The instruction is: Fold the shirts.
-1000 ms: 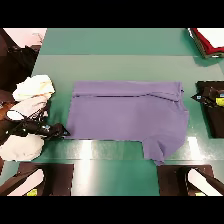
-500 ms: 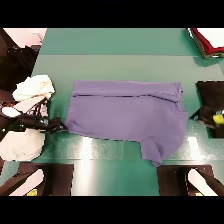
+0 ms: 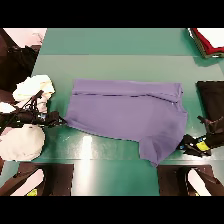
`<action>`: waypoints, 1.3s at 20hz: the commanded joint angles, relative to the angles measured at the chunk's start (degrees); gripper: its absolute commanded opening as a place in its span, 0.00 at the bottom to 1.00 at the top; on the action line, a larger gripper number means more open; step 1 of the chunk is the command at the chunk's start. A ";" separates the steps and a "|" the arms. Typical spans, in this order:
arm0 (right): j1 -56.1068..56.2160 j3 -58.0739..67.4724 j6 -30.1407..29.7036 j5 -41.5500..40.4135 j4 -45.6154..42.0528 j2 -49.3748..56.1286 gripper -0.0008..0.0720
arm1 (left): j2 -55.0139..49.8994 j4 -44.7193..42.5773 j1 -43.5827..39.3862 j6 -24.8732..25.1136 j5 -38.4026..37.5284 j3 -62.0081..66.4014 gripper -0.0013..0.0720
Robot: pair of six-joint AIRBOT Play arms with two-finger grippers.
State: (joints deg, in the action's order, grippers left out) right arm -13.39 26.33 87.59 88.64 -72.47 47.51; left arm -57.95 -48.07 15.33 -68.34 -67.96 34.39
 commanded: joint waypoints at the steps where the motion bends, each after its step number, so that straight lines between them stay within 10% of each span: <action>1: 5.20 -3.26 3.19 -3.08 2.45 0.96 0.62 | 0.02 0.31 0.00 0.00 -0.11 0.13 0.05; 7: 13.16 -3.17 6.10 -8.98 2.36 5.99 0.60 | 0.04 0.28 0.00 0.02 -0.61 0.13 0.05; 12: 14.99 -3.17 7.45 -13.57 2.38 2.14 0.35 | 0.04 0.28 0.00 0.07 -0.55 0.13 0.05; 14: 14.99 -3.17 7.41 -13.70 1.81 -1.38 0.04 | 0.04 0.28 0.00 0.37 -0.61 0.13 0.05; 26: 14.99 11.08 6.86 5.25 -14.56 -18.40 0.03 | 16.11 -4.66 -0.02 -2.29 -11.58 -4.17 0.05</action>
State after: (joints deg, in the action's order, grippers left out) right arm 1.58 32.82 94.89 89.54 -82.91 31.57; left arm -48.64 -51.11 15.33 -67.46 -76.34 32.29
